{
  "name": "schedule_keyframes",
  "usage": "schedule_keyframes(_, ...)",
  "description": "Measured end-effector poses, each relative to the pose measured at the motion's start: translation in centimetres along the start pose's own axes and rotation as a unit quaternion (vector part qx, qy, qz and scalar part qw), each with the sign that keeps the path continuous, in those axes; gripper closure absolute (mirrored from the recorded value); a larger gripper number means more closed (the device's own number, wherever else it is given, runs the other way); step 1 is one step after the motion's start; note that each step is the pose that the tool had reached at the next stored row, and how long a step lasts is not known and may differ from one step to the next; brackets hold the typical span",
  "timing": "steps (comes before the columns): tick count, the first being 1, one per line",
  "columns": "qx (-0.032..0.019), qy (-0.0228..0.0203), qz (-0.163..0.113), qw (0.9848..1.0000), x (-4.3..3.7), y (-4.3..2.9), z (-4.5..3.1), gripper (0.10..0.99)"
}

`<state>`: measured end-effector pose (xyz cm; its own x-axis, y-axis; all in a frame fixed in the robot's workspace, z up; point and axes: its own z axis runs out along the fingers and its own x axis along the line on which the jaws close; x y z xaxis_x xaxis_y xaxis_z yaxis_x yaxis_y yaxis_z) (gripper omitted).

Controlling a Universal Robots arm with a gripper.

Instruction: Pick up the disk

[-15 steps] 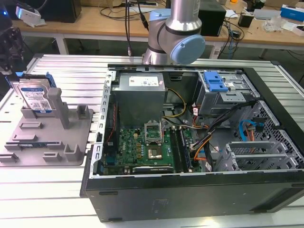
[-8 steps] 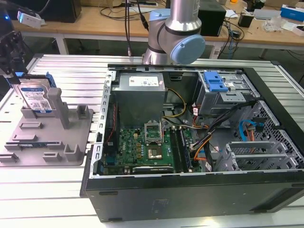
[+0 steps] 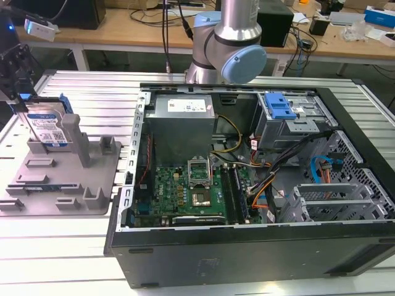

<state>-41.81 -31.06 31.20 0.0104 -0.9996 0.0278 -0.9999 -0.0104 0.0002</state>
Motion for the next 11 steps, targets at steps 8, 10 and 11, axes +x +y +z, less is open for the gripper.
schedule_keyframes(8,0.0014,0.0002,-0.001,1.0,-0.02,0.01,0.79,0.545)
schedule_keyframes(10,0.0015,0.0002,-0.001,1.0,-0.03,0.04,0.98,0.545)
schedule_keyframes(11,0.0016,0.0002,-0.001,1.0,-0.03,0.05,1.09,0.545)
